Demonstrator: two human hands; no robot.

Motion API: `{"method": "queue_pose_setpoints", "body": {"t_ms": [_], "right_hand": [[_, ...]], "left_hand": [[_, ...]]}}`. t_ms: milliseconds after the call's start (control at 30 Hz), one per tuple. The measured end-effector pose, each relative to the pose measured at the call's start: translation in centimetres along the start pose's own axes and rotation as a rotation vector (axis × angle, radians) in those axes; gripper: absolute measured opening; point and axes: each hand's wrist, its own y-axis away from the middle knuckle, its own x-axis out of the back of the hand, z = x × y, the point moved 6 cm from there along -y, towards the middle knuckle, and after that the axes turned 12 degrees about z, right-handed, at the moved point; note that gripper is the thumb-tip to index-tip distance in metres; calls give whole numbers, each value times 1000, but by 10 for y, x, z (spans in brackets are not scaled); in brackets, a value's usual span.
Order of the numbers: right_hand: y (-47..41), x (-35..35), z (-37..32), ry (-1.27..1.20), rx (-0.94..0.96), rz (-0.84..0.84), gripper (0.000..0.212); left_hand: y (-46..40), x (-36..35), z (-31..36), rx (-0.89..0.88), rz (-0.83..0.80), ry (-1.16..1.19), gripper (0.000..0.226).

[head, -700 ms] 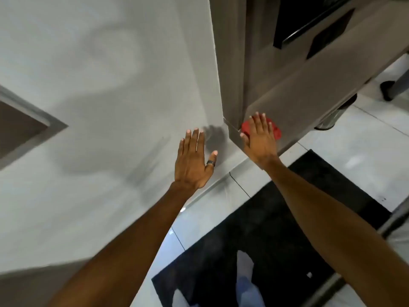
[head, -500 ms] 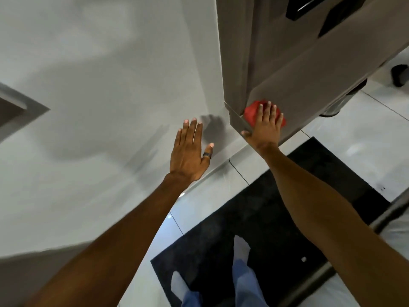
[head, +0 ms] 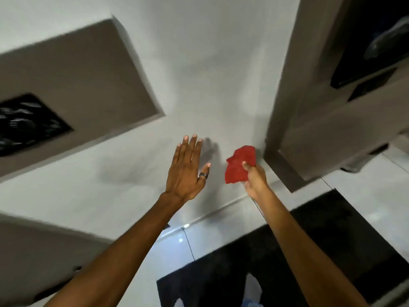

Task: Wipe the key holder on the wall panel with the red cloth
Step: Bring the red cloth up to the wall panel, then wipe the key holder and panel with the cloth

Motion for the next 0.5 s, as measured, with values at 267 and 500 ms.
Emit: {"method": "queue_pose_setpoints", "body": {"t_ms": [267,500], "right_hand": [[206,-193,-23,0,708,-331,44],[343,-323,2,343,1661,-332,55]], "left_hand": [[-1,178,-103,11,550,-80,71],[55,280,-212,158,850,-211,72]]}}
